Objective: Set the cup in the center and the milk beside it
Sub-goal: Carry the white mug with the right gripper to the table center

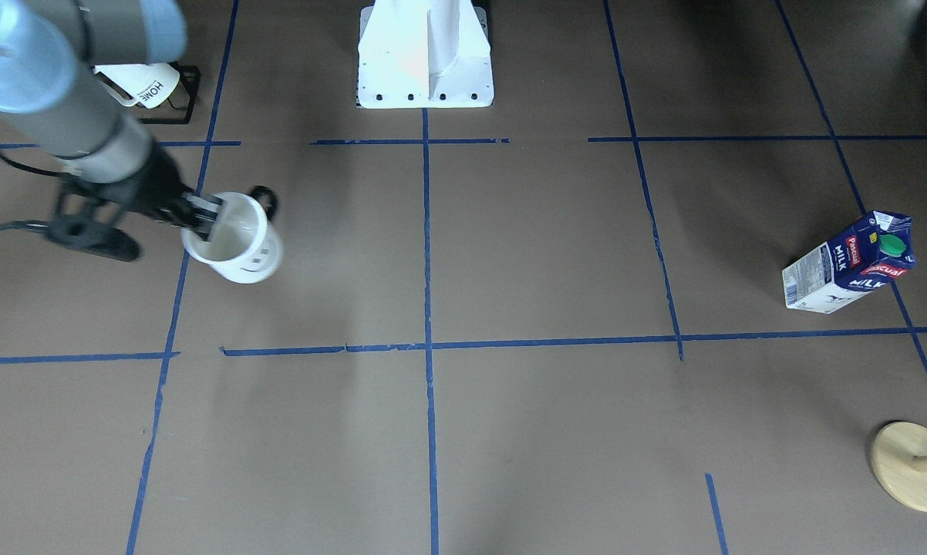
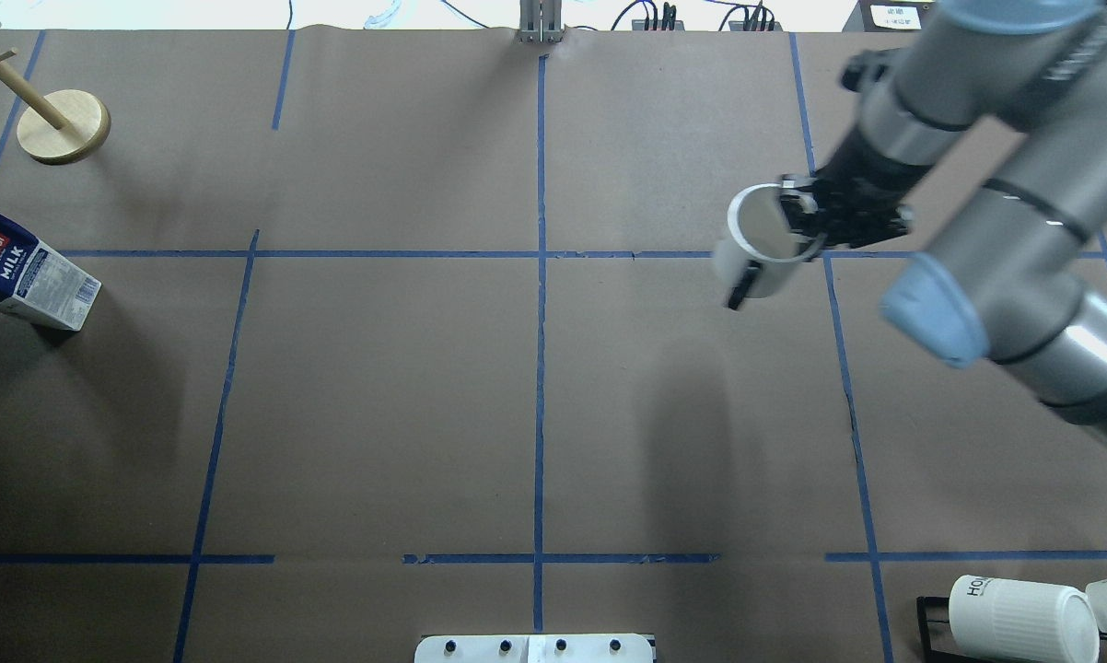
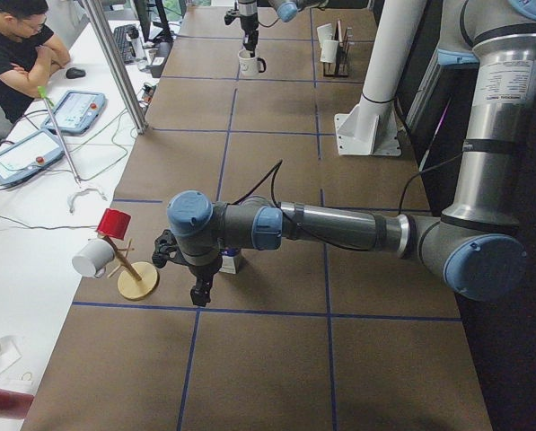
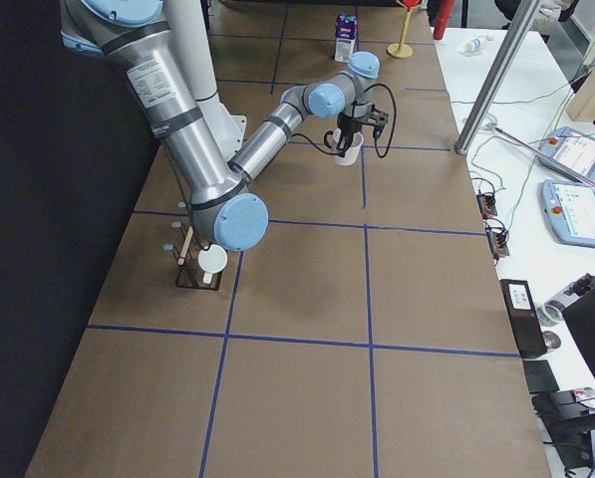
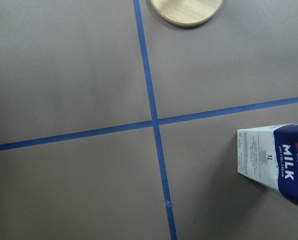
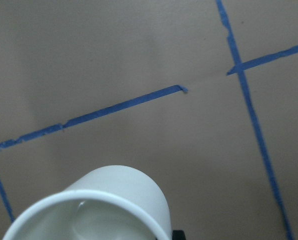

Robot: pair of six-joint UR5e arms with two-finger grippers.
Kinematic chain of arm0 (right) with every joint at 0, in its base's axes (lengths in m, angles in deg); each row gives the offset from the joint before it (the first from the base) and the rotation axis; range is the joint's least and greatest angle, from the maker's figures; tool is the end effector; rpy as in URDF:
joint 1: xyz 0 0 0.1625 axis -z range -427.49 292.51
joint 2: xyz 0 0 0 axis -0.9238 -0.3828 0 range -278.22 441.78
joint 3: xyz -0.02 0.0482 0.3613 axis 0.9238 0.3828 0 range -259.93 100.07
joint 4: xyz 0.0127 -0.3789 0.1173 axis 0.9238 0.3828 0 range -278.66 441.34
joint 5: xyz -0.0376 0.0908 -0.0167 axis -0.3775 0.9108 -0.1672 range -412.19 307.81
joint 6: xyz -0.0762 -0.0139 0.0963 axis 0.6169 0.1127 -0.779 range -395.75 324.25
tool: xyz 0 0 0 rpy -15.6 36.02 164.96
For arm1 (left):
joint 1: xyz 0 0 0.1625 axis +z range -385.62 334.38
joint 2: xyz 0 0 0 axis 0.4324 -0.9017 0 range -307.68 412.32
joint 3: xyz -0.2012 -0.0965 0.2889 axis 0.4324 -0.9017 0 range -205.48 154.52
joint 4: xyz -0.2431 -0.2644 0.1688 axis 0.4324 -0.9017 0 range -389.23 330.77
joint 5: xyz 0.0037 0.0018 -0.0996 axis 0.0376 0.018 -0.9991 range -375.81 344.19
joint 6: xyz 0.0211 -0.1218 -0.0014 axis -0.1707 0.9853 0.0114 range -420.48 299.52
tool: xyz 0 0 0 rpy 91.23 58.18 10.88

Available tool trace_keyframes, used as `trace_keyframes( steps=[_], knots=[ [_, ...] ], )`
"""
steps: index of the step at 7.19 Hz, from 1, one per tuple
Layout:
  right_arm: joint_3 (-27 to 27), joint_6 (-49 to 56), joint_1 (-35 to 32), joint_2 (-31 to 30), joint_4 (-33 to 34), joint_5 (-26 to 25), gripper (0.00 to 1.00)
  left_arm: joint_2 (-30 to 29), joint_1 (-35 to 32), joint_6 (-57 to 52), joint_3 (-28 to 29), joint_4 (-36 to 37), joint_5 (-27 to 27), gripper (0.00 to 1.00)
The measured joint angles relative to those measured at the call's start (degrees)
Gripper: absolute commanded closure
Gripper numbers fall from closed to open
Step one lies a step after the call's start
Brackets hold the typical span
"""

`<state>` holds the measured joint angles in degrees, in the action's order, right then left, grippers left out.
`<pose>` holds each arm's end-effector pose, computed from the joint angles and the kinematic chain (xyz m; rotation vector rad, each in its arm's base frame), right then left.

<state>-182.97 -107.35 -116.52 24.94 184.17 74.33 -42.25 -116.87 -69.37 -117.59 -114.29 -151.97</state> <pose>-0.3459 -0.4893 0.2264 -0.2034 -0.8139 0.3175 -0.0551 -0.5015 0.5654 0.0998 0.8006 0.1382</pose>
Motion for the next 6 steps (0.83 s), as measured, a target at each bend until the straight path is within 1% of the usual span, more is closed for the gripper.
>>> trace_keyframes(
  steps=[1,2,3,4,6],
  knots=[
    [6.4,-8.1,3.3,4.8,-4.1,-2.7,1.0,0.0,0.0,0.0,0.0,0.0,0.0,0.0],
    [11.7,-14.7,6.3,7.4,-9.7,-5.5,1.0,0.1,0.0,0.0,0.0,0.1,-0.1,0.0],
    [14.9,-18.7,8.6,8.7,-13.5,-8.0,1.0,0.2,0.0,0.0,0.0,0.1,-0.1,0.0],
    [16.2,-20.7,10.1,9.3,-15.0,-9.3,1.0,0.2,0.0,0.0,0.0,0.1,-0.1,0.0],
    [16.9,-21.9,12.3,9.9,-15.8,-10.9,1.0,0.2,-0.1,0.0,0.0,0.1,-0.1,0.0]
  ],
)
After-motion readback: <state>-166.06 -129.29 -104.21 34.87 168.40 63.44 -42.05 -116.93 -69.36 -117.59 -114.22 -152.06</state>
